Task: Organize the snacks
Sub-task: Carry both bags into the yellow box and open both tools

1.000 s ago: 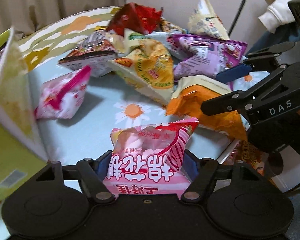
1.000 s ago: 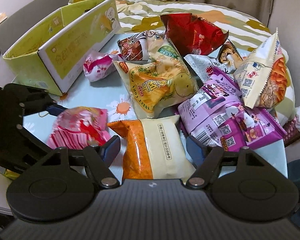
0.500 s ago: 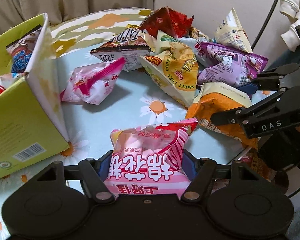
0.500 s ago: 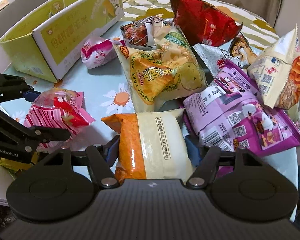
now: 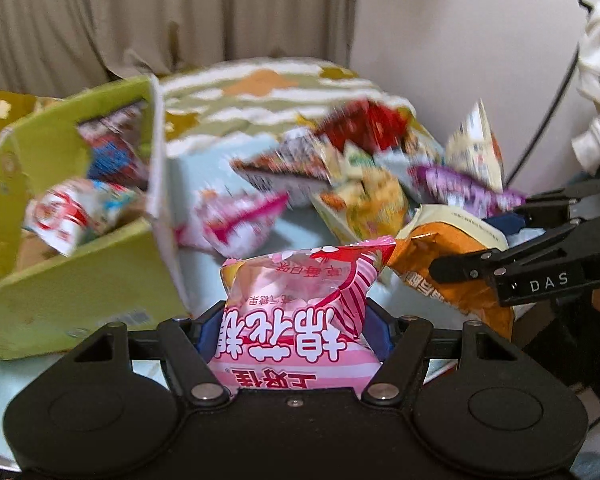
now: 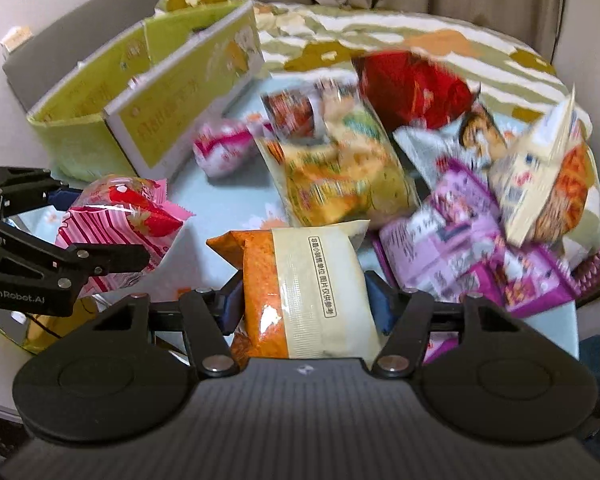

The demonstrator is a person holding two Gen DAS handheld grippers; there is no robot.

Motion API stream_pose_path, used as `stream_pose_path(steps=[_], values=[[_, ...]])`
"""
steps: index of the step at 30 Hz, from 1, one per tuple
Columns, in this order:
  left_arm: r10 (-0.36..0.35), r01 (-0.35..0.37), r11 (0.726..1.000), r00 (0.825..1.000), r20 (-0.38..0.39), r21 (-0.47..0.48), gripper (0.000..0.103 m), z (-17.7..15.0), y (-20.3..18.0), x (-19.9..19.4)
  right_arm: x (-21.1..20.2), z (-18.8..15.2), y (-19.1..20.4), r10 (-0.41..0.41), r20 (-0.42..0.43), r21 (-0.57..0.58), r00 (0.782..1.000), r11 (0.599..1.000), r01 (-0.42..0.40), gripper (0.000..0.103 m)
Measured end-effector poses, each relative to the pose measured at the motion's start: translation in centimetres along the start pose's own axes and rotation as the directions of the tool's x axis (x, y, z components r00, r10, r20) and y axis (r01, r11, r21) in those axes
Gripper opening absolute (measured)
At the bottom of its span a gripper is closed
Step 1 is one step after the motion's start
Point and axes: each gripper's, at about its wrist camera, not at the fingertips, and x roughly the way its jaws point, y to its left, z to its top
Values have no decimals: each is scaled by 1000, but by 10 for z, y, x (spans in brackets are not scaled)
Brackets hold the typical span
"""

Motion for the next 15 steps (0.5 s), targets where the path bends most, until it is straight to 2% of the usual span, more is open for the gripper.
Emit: stream_pose_path(steps=[3,7,15], values=[[40,-39,999,998,54,-32,73,11,9,-25,-15,21,8,18,38,-3,999,1000,-18,76],[115,-105,991,986,124,-85,73,30,29,-56,-31,52,25,38,107,-19,994,999,-36,76],[271,-235,952,945,184,-195,73,72,98,-81,-40,124,79,70,214,-22,974,998,-67,76]])
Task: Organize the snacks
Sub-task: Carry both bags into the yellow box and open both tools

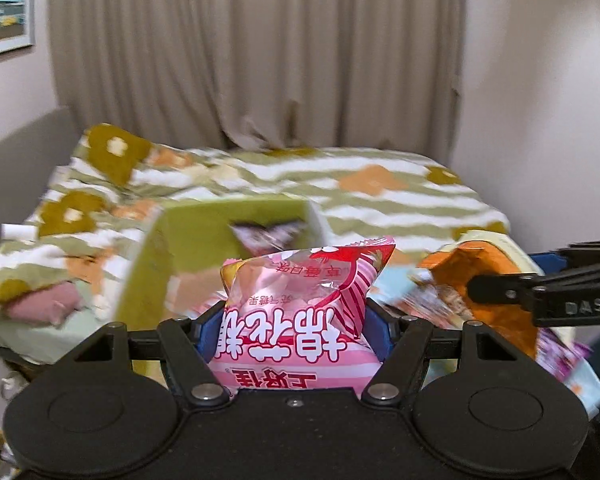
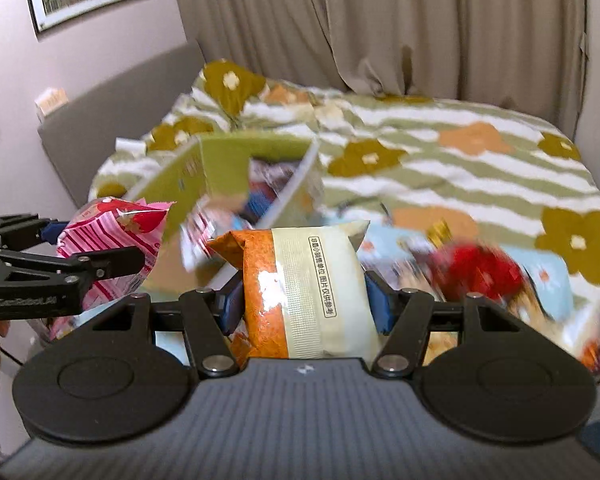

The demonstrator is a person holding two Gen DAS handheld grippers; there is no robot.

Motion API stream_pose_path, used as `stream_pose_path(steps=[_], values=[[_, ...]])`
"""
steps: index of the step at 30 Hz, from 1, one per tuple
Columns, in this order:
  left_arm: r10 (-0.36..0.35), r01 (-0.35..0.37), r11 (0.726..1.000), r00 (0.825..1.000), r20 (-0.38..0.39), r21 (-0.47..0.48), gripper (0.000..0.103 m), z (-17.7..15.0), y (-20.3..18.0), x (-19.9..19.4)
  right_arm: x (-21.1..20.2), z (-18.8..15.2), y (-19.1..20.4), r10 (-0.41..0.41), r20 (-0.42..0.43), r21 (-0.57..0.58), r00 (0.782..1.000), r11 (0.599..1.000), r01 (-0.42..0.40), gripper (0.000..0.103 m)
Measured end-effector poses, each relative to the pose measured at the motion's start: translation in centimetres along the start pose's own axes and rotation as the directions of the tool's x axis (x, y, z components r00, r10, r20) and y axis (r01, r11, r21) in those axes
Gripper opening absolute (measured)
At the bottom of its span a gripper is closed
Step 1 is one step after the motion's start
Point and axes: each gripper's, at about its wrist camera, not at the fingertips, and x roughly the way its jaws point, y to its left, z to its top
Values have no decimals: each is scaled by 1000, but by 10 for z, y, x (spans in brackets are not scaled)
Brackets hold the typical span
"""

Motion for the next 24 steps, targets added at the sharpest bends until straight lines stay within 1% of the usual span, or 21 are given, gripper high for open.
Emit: stream_pose_path(steps=[2,5,7,11,16,21,23,24], values=[[27,-27,1000,1000,10,-11,73,14,17,8,11,19,15,0,19,-1,1000,1000,0,76],[57,-57,998,998,11,-16,73,33,39,26,31,45,34,-5,25,19,1000,1000,5,76],[65,-65,998,998,8,-22,73,41,53,37,49,61,44,-11,28,27,1000,1000,10,76],[73,-74,997,997,-16,-26,73,58,80,73,88,85,66,-40,22,36,999,999,39,76],[41,-42,999,997,-71,-19,74,70,108,121,132,102,84,-93,-12,65,996,994,93,76],[1,-2,1000,990,-142,-4,74,73,123,171,169,106,85,-140,-62,122,988,982,147,76],[-13,13,1000,986,-165,3,75,72,124,185,179,106,84,-159,-76,141,984,976,168,76],[-21,21,1000,985,-172,2,79,72,125,191,182,106,84,-167,-82,148,982,973,178,76]])
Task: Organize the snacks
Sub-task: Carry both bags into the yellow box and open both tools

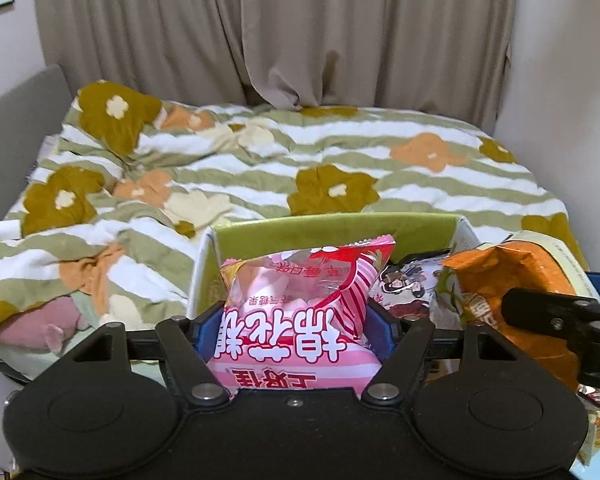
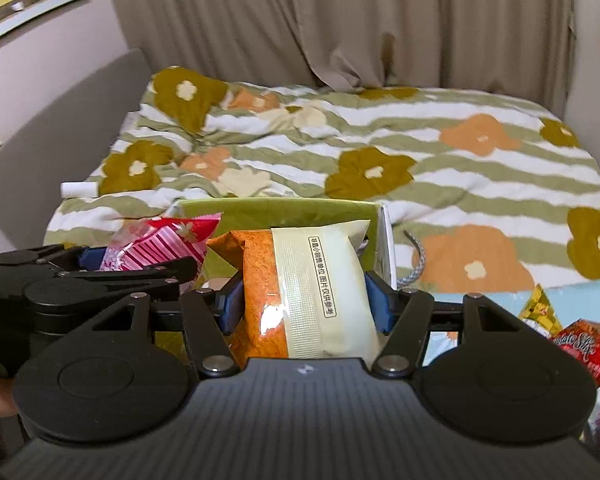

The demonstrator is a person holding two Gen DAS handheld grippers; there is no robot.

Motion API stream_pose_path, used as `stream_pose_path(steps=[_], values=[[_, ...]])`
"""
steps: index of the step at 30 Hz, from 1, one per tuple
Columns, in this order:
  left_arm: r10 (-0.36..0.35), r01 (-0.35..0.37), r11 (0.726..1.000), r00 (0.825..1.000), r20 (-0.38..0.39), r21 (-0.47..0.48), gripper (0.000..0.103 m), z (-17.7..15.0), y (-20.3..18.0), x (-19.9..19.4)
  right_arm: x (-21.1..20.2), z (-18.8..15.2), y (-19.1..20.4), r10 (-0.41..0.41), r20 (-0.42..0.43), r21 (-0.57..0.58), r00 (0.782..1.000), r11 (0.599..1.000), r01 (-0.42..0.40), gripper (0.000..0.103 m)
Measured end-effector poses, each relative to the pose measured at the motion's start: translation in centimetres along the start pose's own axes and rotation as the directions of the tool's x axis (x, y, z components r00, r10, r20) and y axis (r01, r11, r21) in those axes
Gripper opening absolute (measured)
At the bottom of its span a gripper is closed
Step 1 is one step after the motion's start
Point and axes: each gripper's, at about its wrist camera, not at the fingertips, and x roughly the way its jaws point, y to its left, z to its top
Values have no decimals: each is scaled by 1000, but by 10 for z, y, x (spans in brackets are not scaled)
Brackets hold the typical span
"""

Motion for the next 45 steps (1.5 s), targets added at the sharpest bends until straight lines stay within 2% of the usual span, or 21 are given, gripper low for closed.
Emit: stream_pose_path(steps=[3,4,8,13,21,29,31,32,36,45], values=[[-7,7,1000,1000,-15,2,96,-1,1,7,10,1,0,-21,-19,13,1000,1000,21,76],[-8,8,1000,1000,-10,7,98,-3,1,6,12,0,0,-27,-24,12,999,1000,27,76],[5,-5,1000,1000,-14,25,98,-12,3,-1,18,2,2,-30,-36,12,999,999,31,76],[22,-22,1000,1000,-12,-14,99,-22,11,-20,23,3,4,-5,-47,5,999,1000,5,76],[81,-79,995,996,27,-59,100,-29,18,-53,31,18,22,90,-56,-29,994,995,-92,76],[142,-139,984,990,18,-113,100,-36,29,-63,47,25,47,191,-96,-64,977,978,-198,78],[150,-148,981,989,9,-122,100,-39,30,-62,51,24,49,220,-96,-44,971,973,-225,86],[152,-150,981,988,3,-126,100,-41,31,-61,52,24,49,228,-96,-34,969,972,-232,101],[151,-152,978,988,-19,-143,100,-47,31,-58,53,24,45,241,-90,-16,966,970,-244,103],[140,-142,979,990,-23,-147,100,-54,30,-61,42,15,35,206,-49,-9,977,978,-207,103]])
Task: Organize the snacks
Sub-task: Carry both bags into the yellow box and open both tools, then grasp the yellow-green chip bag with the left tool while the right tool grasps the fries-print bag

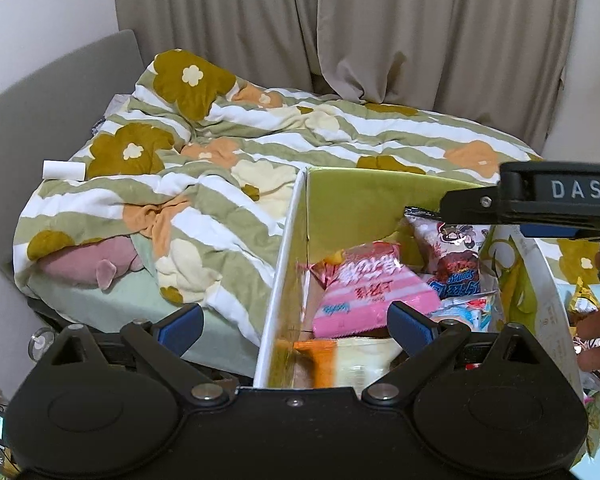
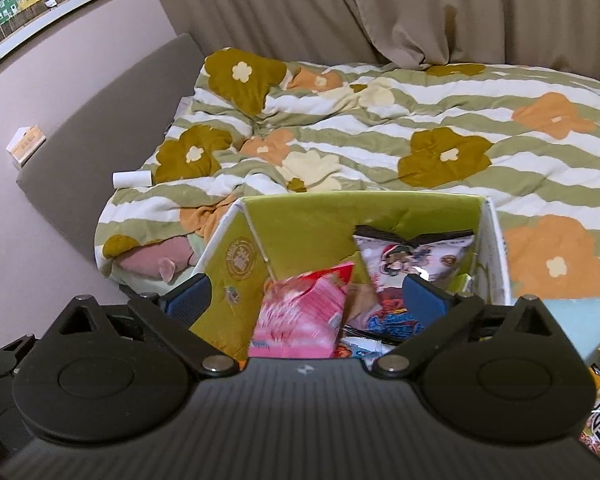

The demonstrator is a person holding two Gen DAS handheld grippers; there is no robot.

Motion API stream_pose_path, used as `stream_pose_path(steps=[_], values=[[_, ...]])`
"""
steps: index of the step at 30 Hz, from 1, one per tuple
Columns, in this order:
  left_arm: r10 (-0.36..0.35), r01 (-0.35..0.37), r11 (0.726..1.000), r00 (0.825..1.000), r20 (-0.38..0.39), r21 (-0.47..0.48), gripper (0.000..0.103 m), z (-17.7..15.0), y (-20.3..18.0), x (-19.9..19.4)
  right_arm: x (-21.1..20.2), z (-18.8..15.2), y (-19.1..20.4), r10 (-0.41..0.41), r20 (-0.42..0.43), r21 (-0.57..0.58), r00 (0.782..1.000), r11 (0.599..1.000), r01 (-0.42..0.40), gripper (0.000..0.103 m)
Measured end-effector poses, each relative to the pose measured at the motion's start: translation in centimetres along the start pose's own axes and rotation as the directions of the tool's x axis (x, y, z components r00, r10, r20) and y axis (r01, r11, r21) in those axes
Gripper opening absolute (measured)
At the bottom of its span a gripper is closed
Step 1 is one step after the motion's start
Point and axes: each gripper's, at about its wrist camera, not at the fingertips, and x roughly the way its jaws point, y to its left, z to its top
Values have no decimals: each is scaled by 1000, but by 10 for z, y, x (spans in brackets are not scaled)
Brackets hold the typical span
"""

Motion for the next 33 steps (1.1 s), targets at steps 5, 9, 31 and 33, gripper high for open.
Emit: stream_pose_path(steps=[5,9,31,33], values=[[0,0,1000,1000,23,5,100,1,-2,-12,-14,-5,-1,-18,15,0,1000,1000,18,103],[0,-1,1000,998,58,17,100,3,-4,-27,-31,-9,-1,-33,35,-1,999,999,33,103],[-299,249,932,939,168,264,101,-17,-109,-109,-213,-84,-71,-351,211,175,912,932,318,103],[-327,268,916,930,169,297,101,-24,-127,-110,-229,-95,-92,-393,209,202,895,913,354,103]])
